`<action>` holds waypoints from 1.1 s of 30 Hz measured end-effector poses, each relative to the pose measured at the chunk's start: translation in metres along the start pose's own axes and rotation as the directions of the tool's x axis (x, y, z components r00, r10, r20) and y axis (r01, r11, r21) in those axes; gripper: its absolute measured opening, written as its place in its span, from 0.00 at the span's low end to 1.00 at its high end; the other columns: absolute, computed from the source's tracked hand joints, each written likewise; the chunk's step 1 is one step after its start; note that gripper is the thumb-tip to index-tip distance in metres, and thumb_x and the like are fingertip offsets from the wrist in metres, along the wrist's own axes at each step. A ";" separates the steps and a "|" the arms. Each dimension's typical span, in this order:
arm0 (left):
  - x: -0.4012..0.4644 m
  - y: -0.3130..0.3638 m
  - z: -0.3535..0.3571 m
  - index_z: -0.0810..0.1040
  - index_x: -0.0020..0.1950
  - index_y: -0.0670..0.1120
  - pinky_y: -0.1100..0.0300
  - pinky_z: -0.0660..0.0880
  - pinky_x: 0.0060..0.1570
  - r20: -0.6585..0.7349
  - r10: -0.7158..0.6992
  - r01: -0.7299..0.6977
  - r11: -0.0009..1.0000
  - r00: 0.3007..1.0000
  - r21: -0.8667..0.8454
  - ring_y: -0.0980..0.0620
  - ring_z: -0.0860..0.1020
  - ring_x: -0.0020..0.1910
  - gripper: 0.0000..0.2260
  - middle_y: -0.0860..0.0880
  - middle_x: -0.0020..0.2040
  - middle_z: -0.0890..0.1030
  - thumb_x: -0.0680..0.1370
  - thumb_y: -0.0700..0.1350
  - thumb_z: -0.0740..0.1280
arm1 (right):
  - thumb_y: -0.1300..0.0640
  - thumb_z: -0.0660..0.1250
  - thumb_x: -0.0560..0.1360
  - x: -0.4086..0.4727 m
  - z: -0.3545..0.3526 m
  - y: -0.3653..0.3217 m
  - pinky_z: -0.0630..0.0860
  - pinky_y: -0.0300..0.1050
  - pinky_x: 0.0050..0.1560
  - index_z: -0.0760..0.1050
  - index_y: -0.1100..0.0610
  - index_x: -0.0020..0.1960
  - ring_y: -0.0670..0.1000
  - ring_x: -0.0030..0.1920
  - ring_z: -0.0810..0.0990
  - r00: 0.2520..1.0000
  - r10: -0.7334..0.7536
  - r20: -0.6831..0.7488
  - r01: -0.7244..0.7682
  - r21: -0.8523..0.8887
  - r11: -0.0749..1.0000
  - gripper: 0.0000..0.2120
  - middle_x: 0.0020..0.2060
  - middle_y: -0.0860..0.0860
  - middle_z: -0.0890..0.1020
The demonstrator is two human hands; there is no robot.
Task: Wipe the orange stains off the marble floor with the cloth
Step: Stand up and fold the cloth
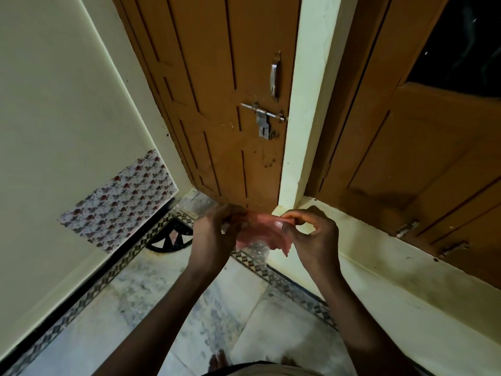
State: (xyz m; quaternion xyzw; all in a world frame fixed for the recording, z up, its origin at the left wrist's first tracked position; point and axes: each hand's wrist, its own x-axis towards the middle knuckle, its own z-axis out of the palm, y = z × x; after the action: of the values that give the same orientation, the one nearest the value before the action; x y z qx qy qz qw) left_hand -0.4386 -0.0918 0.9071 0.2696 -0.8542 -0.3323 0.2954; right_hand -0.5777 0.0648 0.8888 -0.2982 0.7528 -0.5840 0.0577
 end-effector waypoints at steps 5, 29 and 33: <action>0.011 -0.015 -0.021 0.84 0.49 0.45 0.69 0.76 0.50 0.021 -0.001 0.002 0.999 1.000 -0.042 0.58 0.78 0.52 0.06 0.52 0.53 0.76 0.75 0.37 0.77 | 0.59 0.81 0.73 0.011 0.012 -0.012 0.74 0.33 0.54 0.83 0.52 0.44 0.42 0.56 0.80 0.998 -0.042 0.050 0.042 0.010 0.999 0.07 0.51 0.46 0.83; 0.067 -0.035 0.070 0.80 0.71 0.49 0.53 0.83 0.57 0.546 0.159 0.179 0.839 0.822 -0.514 0.48 0.81 0.64 0.22 0.54 0.68 0.77 0.79 0.36 0.73 | 0.67 0.82 0.70 0.024 -0.022 0.036 0.87 0.61 0.46 0.80 0.49 0.61 0.56 0.53 0.88 0.914 0.405 -0.003 -0.385 0.303 0.872 0.25 0.53 0.55 0.88; 0.085 -0.032 0.133 0.82 0.68 0.54 0.42 0.83 0.57 0.600 -0.029 0.342 0.843 0.799 -0.415 0.43 0.81 0.60 0.21 0.53 0.69 0.78 0.76 0.40 0.77 | 0.70 0.79 0.72 0.056 -0.043 0.099 0.87 0.61 0.48 0.82 0.53 0.57 0.54 0.54 0.88 0.884 0.459 -0.090 -0.413 0.308 0.857 0.19 0.52 0.54 0.88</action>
State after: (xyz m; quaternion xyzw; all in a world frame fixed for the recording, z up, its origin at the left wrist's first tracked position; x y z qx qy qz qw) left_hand -0.5784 -0.1134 0.8315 0.1558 -0.7535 -0.6367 0.0496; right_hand -0.6797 0.0864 0.8262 -0.0603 0.7127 -0.6779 0.1696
